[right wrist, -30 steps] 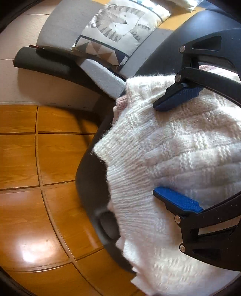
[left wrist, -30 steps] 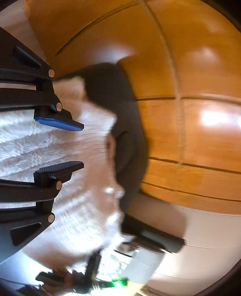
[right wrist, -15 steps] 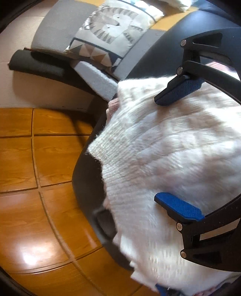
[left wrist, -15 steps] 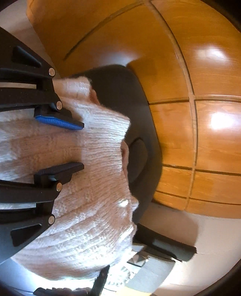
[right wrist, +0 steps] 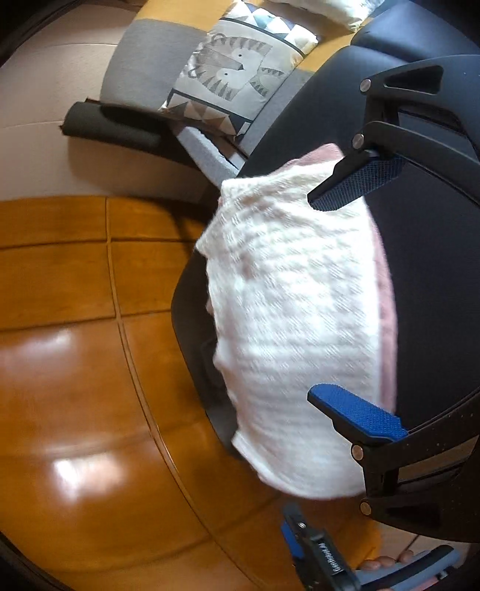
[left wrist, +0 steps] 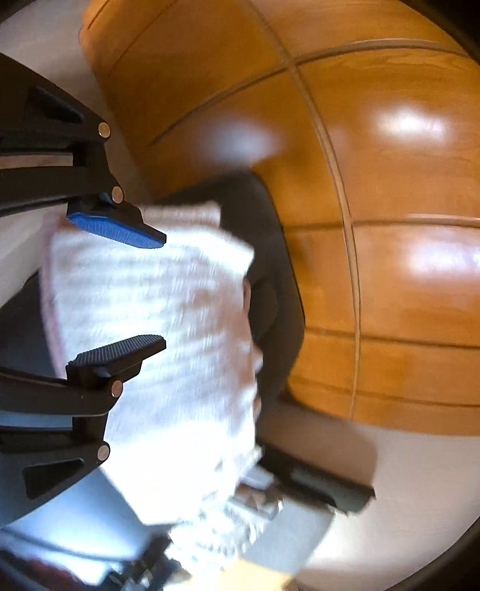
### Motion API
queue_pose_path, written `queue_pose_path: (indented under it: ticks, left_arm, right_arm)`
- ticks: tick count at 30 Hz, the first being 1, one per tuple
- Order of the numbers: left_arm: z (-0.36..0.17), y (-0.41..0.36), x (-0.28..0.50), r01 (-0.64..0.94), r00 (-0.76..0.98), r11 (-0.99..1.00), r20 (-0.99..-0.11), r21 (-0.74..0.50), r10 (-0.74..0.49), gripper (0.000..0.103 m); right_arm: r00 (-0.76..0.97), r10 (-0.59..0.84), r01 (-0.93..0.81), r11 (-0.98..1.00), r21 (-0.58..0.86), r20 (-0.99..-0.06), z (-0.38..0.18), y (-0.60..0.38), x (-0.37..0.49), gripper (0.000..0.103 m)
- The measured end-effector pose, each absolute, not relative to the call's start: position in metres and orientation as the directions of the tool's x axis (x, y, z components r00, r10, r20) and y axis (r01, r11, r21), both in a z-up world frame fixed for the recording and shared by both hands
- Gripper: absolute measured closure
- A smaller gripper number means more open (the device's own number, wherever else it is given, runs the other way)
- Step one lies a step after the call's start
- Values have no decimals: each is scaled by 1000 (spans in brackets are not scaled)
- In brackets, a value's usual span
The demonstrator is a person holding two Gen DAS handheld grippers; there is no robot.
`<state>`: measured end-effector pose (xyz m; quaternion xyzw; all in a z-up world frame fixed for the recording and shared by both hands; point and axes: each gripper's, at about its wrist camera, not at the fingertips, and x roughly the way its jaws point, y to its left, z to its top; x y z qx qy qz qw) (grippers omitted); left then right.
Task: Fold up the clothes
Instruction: 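Press the stacked cream sweater flat and withdraw both grippers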
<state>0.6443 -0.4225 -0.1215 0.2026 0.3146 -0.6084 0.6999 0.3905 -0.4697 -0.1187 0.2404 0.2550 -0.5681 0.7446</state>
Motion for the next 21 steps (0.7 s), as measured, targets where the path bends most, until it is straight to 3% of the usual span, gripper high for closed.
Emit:
queue_pose_path:
  ticks: [5, 21]
  left_arm:
    - [-98, -404, 632, 977, -30, 113, -643, -180, -766, 53]
    - [-81, -365, 604, 993, -18, 57, -619, -102, -785, 50]
  right_arm:
    - [222, -736, 962, 272, 21, -640, -109, -425, 400, 6]
    - [228, -748, 968, 245, 60, -623, -95, -387, 396, 6]
